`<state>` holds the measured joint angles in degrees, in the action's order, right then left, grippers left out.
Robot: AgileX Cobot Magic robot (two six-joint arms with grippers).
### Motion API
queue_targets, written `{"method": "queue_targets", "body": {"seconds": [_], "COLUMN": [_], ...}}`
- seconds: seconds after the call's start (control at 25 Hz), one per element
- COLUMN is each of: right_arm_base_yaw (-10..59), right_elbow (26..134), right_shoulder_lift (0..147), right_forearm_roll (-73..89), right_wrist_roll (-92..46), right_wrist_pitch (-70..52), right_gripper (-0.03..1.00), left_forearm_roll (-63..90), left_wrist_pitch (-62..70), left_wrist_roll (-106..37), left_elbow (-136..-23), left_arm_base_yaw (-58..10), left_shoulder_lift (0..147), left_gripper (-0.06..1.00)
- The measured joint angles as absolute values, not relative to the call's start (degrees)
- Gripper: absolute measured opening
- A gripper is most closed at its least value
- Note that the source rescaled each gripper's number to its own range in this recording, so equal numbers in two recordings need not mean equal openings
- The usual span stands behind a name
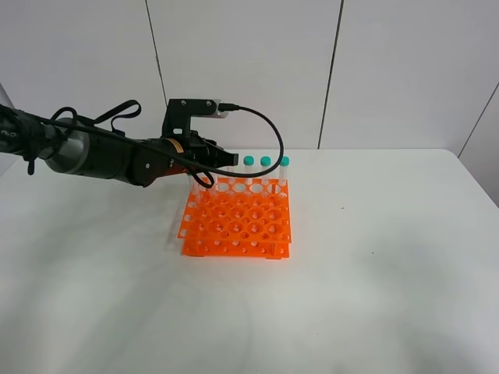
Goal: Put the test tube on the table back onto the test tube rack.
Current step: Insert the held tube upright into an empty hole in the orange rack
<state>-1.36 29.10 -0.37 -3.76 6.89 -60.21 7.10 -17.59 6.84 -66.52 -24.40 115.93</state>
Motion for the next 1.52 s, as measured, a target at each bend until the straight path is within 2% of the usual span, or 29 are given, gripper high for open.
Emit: {"method": "queue_targets", "body": {"seconds": [0.4, 1.52], "right_arm_base_yaw": [-1.4, -1.4], "right_elbow": [29.1, 29.1], "right_shoulder_lift": [-0.4, -0.4], "right_forearm_roll": [-3.8, -3.8], "right_wrist_roll": [6.9, 6.9], "right_wrist_pitch": [-60.2, -60.2], "right_gripper": [0.85, 0.85], "left_forearm_roll": [6.1, 2.8], "left_wrist_pitch": [-20.1, -22.4], "left_wrist_roll": [10.8, 8.9], "left_elbow": [-65.8, -60.0], "left_arm_base_yaw": [-24.8, -25.3], "left_shoulder_lift": [115.9, 116.2], "left_gripper": [0.0, 0.0]}}
